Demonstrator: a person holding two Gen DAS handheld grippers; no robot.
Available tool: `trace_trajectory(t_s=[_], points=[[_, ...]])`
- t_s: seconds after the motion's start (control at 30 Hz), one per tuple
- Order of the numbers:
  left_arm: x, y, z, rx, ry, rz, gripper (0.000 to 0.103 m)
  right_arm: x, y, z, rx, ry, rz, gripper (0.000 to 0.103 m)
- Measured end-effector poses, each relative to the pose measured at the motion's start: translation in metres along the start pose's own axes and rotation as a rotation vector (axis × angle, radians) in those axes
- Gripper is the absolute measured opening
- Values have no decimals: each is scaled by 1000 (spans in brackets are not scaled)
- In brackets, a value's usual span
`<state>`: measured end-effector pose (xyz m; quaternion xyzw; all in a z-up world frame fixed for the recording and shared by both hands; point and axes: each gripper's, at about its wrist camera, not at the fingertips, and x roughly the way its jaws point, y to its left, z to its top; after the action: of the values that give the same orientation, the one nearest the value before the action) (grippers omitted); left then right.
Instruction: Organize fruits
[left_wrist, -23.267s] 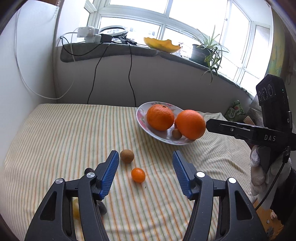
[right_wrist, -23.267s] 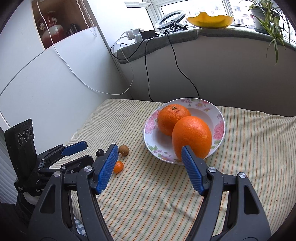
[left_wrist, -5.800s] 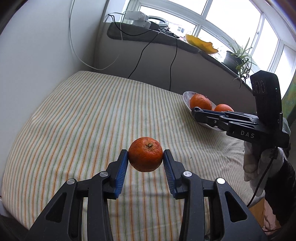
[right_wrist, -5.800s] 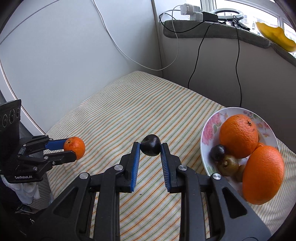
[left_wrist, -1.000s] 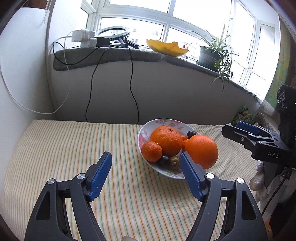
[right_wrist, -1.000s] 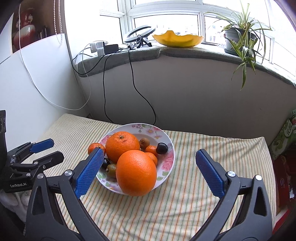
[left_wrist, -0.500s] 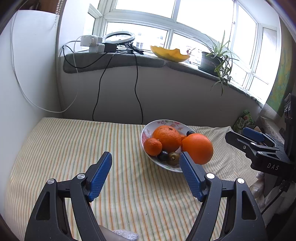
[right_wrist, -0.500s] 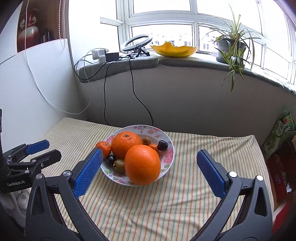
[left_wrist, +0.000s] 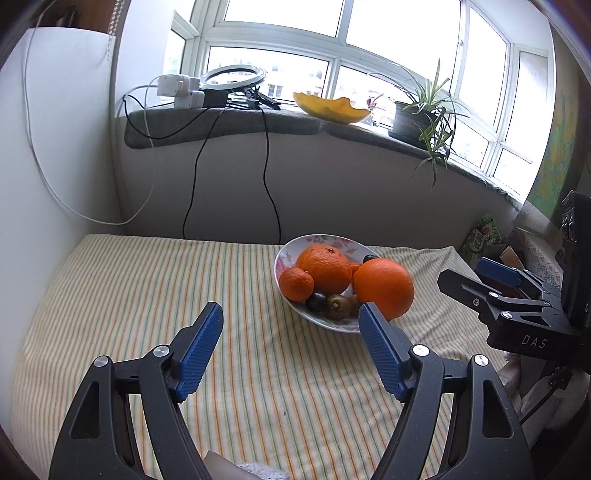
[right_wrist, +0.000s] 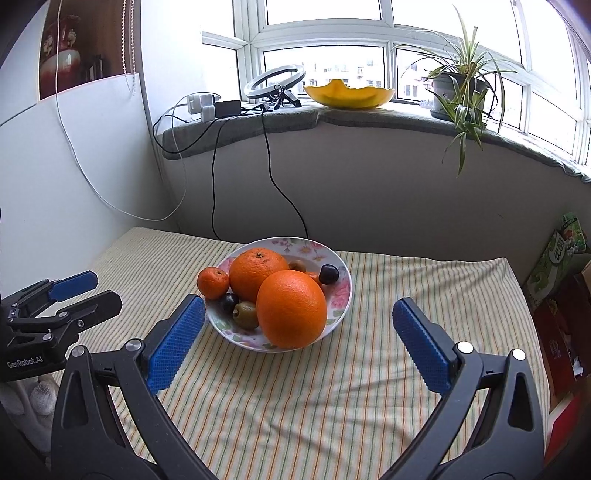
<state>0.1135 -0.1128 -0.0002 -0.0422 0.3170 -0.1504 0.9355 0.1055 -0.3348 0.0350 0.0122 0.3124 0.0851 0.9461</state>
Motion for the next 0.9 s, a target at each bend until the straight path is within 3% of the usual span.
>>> trace_trajectory(t_s=[0.9], points=[[-6, -2, 0, 9, -10, -6, 76, -4, 2, -1, 0, -3, 2, 103]])
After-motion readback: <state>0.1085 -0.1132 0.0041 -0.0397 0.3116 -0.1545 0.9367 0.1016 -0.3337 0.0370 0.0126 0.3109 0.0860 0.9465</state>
